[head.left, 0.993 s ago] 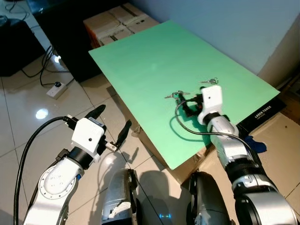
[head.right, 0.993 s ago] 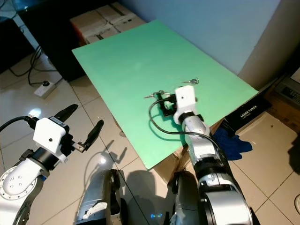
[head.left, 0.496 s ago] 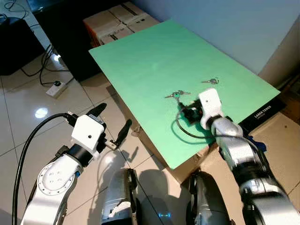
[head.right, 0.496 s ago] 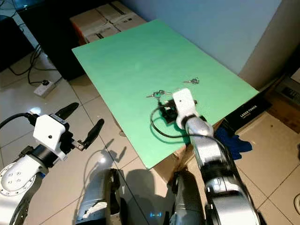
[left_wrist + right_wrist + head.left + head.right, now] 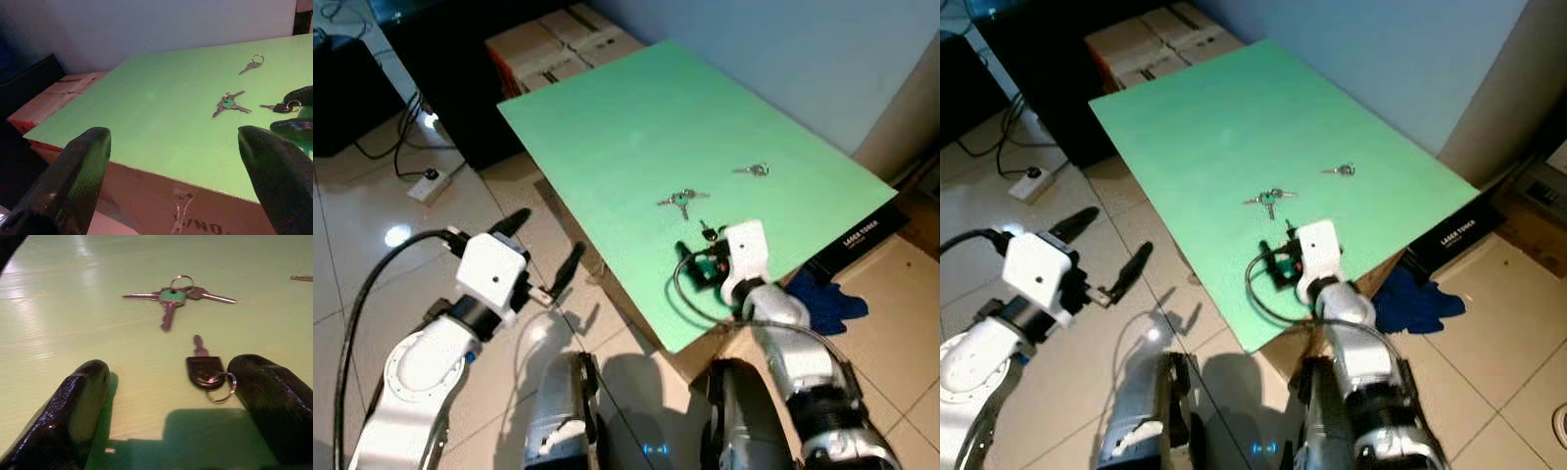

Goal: Hang keys on a hook

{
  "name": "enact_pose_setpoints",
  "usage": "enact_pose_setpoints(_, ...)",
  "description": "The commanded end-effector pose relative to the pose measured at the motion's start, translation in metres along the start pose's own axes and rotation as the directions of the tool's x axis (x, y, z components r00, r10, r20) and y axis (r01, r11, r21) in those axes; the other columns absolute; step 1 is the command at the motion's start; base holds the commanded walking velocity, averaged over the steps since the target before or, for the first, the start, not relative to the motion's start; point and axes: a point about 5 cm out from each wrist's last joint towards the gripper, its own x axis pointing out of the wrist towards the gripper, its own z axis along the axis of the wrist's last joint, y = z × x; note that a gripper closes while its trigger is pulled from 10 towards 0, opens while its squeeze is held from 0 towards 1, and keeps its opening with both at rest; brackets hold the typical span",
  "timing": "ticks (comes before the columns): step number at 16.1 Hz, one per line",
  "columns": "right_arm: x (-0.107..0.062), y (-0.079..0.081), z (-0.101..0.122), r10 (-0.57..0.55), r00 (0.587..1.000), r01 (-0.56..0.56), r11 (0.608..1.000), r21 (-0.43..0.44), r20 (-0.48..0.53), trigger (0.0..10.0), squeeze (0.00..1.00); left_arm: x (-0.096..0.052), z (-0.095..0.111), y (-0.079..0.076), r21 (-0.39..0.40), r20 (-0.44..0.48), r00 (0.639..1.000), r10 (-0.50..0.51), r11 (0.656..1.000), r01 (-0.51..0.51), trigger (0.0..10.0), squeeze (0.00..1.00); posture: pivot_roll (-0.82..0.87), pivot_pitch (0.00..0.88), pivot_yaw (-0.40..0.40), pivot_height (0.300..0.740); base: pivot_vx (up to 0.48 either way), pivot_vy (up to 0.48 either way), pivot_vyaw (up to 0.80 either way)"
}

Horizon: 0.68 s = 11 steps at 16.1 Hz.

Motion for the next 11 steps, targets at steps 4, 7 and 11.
enact_pose_setpoints(4, -0.001, 0.019, 0.009, 0.015, 1.000, -0.017, 0.997, 0.078, 0.027, 10.0, 0.00, -0.005, 0.000, 0.001, 0.008, -0.010, 1.000, 0.006, 1.000, -0.006, 10.0, 0.00, 0.15, 0.186, 0.062, 0.601, 0.000, 0.000, 0.00)
enact_pose_setpoints(7, -0.004, 0.031, 0.008, 0.025, 0.999, -0.028, 0.995, 0.098, 0.031, 10.0, 0.00, -0.006, 0.000, 0.000, 0.007, -0.012, 1.000, 0.005, 1.000, -0.005, 10.0, 0.00, 0.15, 0.187, 0.057, 0.601, 0.000, 0.000, 0.00)
enact_pose_setpoints(11, -0.009, 0.043, 0.011, 0.036, 0.999, -0.040, 0.993, 0.111, 0.032, 10.0, 0.00, -0.008, -0.001, 0.001, 0.006, -0.011, 1.000, 0.006, 1.000, -0.006, 10.0, 0.00, 0.16, 0.188, 0.052, 0.601, 0.000, 0.000, 0.00)
